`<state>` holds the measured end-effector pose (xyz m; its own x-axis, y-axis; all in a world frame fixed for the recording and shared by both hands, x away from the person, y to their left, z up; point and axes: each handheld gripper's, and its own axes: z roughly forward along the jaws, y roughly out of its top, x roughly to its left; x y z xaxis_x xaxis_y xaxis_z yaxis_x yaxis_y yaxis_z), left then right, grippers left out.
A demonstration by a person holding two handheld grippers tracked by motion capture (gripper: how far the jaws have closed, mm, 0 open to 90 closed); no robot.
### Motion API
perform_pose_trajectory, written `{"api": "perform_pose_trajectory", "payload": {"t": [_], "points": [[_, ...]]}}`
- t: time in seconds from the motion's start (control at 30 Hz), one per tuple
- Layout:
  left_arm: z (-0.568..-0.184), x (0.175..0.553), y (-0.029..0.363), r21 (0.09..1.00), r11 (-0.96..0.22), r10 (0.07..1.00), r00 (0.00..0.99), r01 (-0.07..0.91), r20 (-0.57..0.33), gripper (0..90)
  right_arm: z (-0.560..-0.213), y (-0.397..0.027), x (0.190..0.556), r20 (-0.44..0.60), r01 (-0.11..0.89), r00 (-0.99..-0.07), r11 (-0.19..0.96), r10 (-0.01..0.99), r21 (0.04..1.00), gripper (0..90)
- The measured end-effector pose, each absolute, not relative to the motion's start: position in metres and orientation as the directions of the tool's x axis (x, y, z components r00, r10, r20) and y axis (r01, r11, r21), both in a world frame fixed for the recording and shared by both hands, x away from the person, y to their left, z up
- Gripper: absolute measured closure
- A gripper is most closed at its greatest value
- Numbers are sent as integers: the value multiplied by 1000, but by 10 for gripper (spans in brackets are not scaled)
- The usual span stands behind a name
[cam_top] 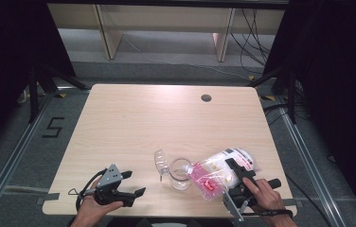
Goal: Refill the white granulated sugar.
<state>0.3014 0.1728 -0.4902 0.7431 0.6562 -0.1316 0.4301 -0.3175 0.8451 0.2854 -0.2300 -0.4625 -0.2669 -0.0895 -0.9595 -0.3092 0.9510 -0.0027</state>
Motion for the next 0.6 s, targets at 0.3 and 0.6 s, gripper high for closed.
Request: {"api": "perform_pose_trajectory", "payload": {"t": [0.3, 0.6], "points": [[-491, 301, 172, 846, -313, 655, 744, 430, -136, 199, -466, -227, 286, -961, -279, -260, 960, -97, -22, 547], [-491, 301, 172, 847, -312, 655, 743, 430, -136, 199, -466, -224, 290, -963, -315, -207, 944, -173, -101, 549]]}}
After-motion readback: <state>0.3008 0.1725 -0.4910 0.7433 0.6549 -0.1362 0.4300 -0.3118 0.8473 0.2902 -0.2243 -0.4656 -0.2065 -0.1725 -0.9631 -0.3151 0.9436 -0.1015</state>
